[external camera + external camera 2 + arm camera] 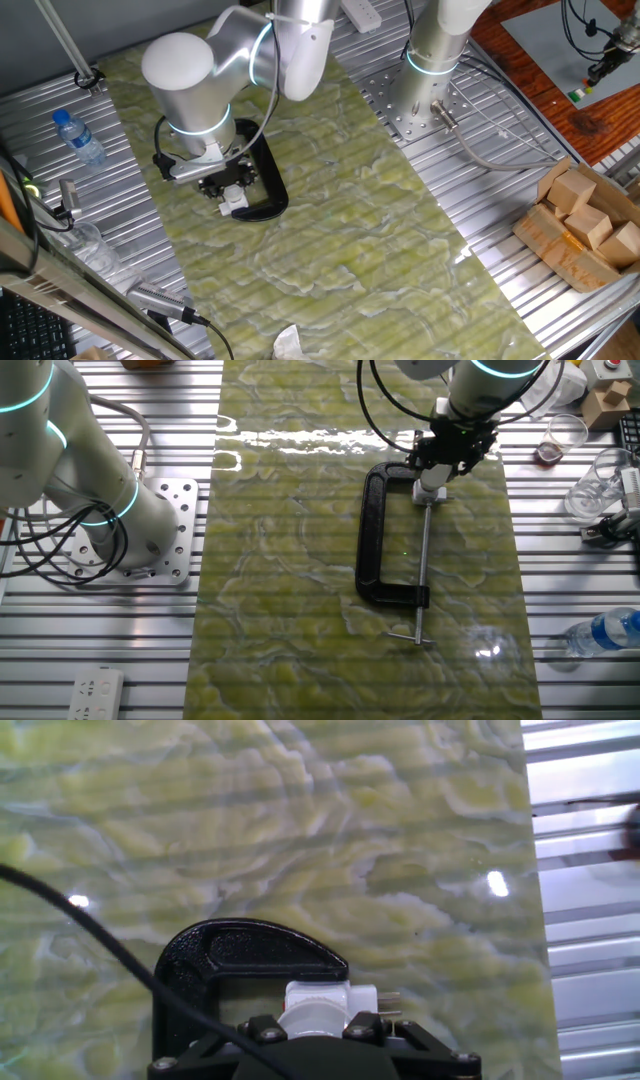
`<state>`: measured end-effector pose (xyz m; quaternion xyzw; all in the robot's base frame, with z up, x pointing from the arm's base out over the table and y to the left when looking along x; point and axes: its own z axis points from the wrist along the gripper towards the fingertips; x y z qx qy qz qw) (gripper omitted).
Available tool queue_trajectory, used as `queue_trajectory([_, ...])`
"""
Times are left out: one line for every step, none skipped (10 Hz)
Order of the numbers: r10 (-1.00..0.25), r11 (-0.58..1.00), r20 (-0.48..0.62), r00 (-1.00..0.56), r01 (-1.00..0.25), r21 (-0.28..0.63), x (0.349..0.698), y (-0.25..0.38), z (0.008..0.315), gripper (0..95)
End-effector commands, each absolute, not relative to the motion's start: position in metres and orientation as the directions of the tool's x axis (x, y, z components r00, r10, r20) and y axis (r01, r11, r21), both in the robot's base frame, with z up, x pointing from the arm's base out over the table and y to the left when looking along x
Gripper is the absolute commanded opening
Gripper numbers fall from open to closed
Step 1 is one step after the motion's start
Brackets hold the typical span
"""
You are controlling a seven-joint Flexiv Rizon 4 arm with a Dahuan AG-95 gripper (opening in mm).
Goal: Take out the light bulb by rotating it
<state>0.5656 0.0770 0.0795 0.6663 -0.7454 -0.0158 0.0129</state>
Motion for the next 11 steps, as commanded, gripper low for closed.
queue_trajectory([-0.994,0.110,-0.003,-0.110,-0.993,0.037,0.5650,0.0761,0.0750,0.0])
queue_trajectory([-0.994,0.110,-0.004,-0.110,-0.993,0.036,0.5650,0.0760,0.0742,0.0])
queue_trajectory([-0.994,0.107,-0.004,-0.107,-0.994,0.033,0.5649,0.0760,0.0737,0.0])
queue_trajectory([-0.994,0.104,-0.005,-0.105,-0.994,0.031,0.5650,0.0760,0.0737,0.0])
queue_trajectory([-0.995,0.095,0.000,-0.095,-0.995,0.032,0.5650,0.0761,0.0737,19.0])
queue_trajectory([-0.996,0.093,-0.002,-0.093,-0.995,0.031,0.5649,0.0760,0.0733,38.0])
queue_trajectory([-0.996,0.091,-0.002,-0.091,-0.995,0.031,0.5649,0.0760,0.0730,38.0])
queue_trajectory([-0.996,0.090,-0.002,-0.090,-0.995,0.031,0.5649,0.0760,0.0729,38.0])
queue_trajectory([-0.997,0.080,-0.002,-0.080,-0.996,0.031,0.5649,0.0760,0.0729,57.0])
queue_trajectory([-0.997,0.071,-0.002,-0.071,-0.997,0.032,0.5649,0.0760,0.0729,57.0])
queue_trajectory([-0.998,0.063,-0.001,-0.063,-0.998,0.031,0.5649,0.0760,0.0729,57.0])
